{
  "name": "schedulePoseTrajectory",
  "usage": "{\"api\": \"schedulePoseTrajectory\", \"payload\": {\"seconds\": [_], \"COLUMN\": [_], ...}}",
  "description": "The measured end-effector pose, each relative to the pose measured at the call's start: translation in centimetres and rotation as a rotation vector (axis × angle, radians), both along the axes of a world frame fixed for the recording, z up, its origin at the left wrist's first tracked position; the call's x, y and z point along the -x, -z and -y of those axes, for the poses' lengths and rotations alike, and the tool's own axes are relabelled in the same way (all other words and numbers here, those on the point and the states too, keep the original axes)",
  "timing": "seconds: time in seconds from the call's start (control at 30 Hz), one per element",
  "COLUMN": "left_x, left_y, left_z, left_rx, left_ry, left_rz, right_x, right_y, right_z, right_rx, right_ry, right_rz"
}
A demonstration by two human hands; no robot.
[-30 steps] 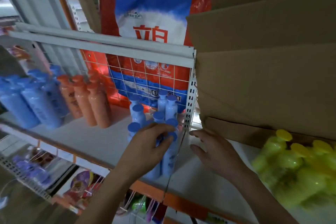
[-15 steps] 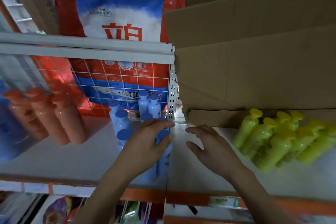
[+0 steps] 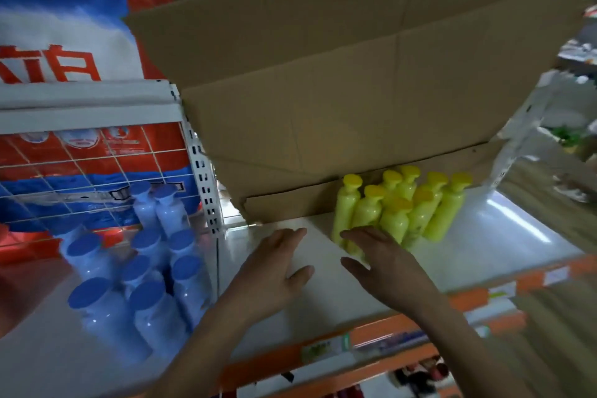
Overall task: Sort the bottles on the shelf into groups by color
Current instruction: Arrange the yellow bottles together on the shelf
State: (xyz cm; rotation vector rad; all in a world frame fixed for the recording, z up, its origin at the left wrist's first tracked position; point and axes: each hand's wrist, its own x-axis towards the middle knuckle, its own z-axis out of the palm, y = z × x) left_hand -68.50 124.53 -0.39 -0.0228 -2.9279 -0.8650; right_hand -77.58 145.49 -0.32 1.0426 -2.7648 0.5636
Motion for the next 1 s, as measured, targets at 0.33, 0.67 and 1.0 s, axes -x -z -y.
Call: {"api": "schedulePoseTrajectory", "payload": {"seconds": [0.33,0.67,1.0], "left_x": [9.2,14.9,19.9], "left_y": [0.6,3.0,7.2], "left_z": [-13.1,-24.0,-27.3], "left_rx": [-0.126,-0.202,-0.196], "left_ry": [0.051,0.082,0.071], "left_rz": [-0.088,-0.049,0.028], "right_x": [8.6,16.2,21.6], "right_y": [1.9,5.2,6.9], "right_z": [-12.2,-22.1,-20.3], "right_rx": [0.042,0.088,0.228], "right_ry": [0.038,0.114,0.301], "right_rz": [0.024,0.104,0.37]}}
